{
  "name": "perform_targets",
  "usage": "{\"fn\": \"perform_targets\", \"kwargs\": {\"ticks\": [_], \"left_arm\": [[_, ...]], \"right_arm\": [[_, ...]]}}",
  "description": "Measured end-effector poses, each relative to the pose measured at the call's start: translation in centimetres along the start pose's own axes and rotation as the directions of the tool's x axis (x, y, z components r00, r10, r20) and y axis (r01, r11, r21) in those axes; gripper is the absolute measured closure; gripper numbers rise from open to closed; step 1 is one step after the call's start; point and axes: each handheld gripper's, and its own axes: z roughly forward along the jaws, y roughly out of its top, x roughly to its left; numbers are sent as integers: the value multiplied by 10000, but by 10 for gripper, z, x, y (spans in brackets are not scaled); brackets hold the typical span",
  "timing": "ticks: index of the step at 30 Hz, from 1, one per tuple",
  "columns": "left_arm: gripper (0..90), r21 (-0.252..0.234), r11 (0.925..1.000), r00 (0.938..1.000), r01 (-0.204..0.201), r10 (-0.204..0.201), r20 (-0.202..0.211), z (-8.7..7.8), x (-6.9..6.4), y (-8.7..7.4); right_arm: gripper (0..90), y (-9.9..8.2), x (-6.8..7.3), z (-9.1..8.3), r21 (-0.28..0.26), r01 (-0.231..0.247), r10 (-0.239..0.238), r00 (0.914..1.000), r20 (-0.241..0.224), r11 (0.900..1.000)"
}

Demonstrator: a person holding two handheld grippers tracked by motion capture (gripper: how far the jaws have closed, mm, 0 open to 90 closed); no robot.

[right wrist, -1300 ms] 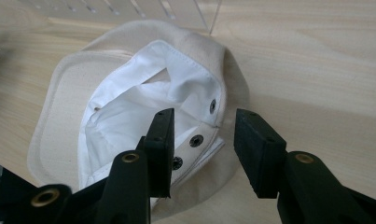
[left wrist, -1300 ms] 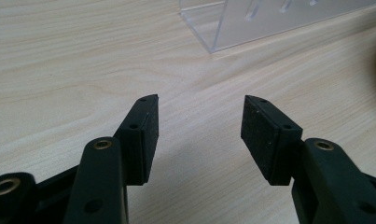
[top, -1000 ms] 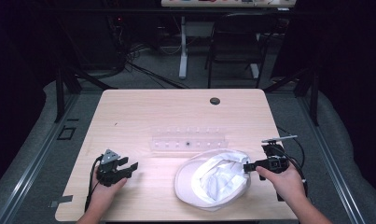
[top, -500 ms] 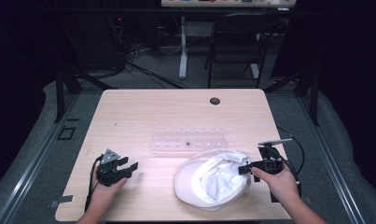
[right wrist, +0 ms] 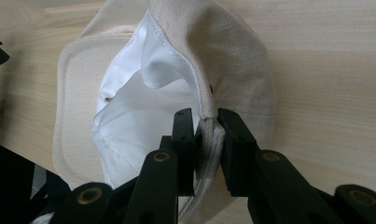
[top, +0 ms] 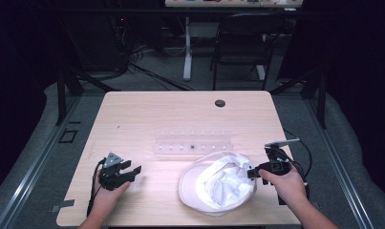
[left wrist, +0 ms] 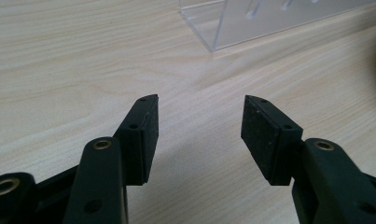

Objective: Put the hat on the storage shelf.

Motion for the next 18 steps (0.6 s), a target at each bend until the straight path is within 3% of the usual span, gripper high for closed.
{"fn": "perform_targets", "kwargs": {"ticks": [4, 10, 18], "left_arm": [[470, -2, 10000, 10000, 47, -47, -12, 0, 0, 0], [470, -9, 10000, 10000, 29, -29, -15, 0, 0, 0], [470, -6, 10000, 10000, 41, -41, -24, 0, 0, 0]], "right_arm": [[788, 3, 5, -3, 53, 121, -122, 9998, 161, 9999], [793, 8, 16, -11, 161, 496, -509, 9944, 921, 9986], [799, 14, 28, -15, 506, 1062, -1137, 9768, 1816, 9931]]}}
